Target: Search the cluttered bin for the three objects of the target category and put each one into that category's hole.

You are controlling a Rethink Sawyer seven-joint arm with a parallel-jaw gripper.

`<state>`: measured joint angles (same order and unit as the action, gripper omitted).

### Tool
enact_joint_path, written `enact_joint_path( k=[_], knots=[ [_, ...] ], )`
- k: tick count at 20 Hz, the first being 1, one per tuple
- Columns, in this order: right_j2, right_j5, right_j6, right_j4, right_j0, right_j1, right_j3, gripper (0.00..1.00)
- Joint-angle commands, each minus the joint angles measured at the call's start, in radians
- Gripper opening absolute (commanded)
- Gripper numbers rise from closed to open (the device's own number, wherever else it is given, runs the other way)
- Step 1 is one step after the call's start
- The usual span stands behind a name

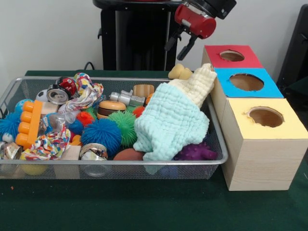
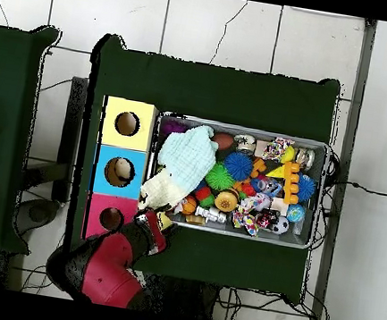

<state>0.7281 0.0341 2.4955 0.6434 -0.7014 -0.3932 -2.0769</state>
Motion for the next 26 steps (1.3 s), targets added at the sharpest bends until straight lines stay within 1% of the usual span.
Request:
enact_joint_path(
  k=[1, 3, 4, 8, 11, 14, 20, 21, 24, 26],
  knots=[
    [-0.181, 0.082, 0.31, 0.079, 0.05, 0.036, -0.051, 1.0],
    [-0.196, 0.093, 0.313, 0.092, 0.053, 0.031, -0.054, 1.0],
    [-0.2, 0.096, 0.303, 0.109, 0.049, 0.032, -0.055, 0.0],
    [-0.198, 0.085, 0.293, 0.126, 0.037, 0.035, -0.047, 0.0],
    [-0.159, 0.039, 0.273, 0.165, -0.007, 0.063, -0.028, 0.0],
    [-0.135, -0.001, 0.266, 0.193, -0.036, 0.074, -0.019, 0.0],
    [-0.112, -0.027, 0.242, 0.222, -0.065, 0.08, -0.015, 0.0],
    [-0.106, -0.028, 0.235, 0.235, -0.075, 0.089, -0.014, 1.0],
    [-0.086, -0.029, 0.237, 0.252, -0.097, 0.114, -0.006, 1.0],
    [-0.087, -0.019, 0.235, 0.259, -0.1, 0.118, -0.008, 1.0]
  ],
)
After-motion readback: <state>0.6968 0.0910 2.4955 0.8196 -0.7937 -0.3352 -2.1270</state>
